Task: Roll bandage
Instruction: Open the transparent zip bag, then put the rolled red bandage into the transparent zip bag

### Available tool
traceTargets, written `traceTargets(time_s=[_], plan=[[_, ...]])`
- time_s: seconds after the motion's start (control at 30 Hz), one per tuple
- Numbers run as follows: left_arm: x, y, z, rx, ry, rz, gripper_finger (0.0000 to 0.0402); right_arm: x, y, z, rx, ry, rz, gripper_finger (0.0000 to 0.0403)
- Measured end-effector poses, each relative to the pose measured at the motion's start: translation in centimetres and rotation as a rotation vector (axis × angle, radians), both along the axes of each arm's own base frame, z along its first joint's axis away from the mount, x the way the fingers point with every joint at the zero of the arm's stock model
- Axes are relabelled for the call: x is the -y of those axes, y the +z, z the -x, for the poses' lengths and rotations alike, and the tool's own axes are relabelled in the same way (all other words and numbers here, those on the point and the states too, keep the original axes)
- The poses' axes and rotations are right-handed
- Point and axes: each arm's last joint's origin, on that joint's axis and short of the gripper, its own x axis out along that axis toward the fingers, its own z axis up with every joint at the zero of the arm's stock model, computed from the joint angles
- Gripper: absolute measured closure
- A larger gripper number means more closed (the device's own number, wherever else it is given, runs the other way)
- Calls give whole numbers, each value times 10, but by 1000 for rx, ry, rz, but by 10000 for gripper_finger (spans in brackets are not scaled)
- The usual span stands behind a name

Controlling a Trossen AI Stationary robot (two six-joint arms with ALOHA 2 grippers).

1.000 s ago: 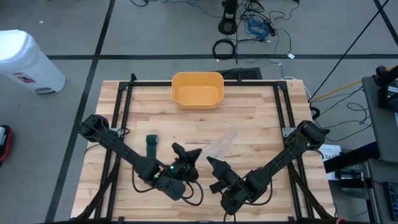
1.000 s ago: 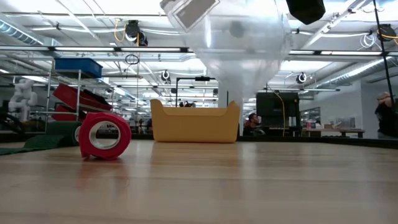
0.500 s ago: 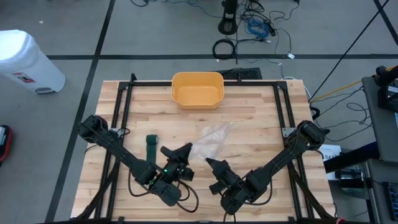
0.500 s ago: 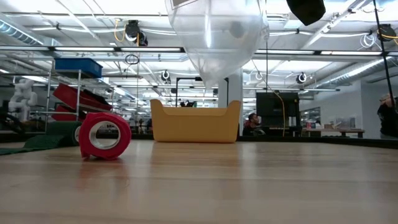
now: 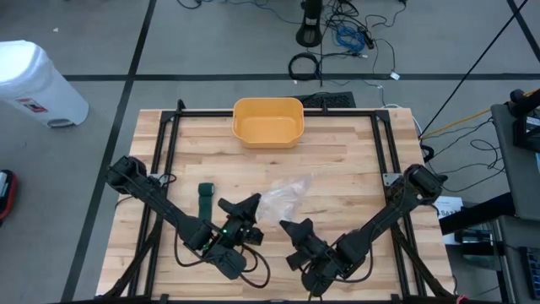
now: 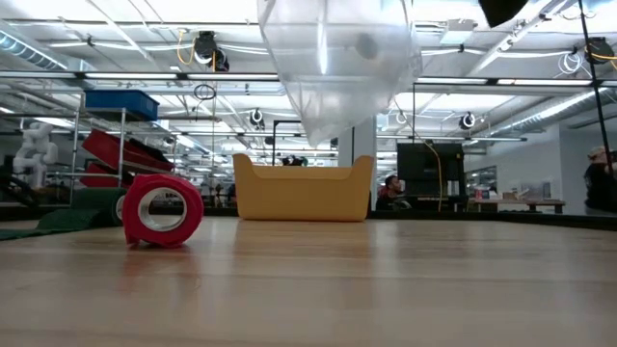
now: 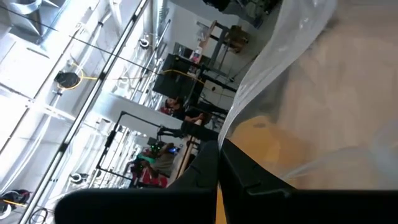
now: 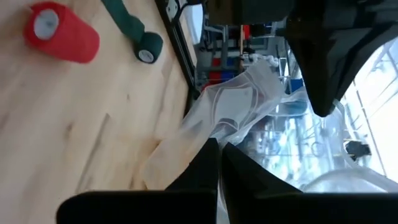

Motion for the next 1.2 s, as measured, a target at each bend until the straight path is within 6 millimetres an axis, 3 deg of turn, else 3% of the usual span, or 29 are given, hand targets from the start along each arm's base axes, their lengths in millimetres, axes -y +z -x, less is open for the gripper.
traceTargets(time_s=[0.33, 0.67, 0.93, 1.07, 1.2], plan=[[-1, -3, -5, -52, -131, 74, 398, -12, 0, 9, 91, 6, -126, 399], [-4, -10, -2, -102, -139, 76, 398, -15, -2, 10, 222, -10, -425, 344], [-14, -25, 9, -154, -121, 122, 398, -24, -7, 12, 201, 34, -672, 320], [-17, -27, 11, -164, -109, 123, 398, -25, -20, 4, 241, -1, -745, 313], [-18, -28, 10, -173, -125, 163, 398, -26, -42, -16, 279, -5, -818, 304]])
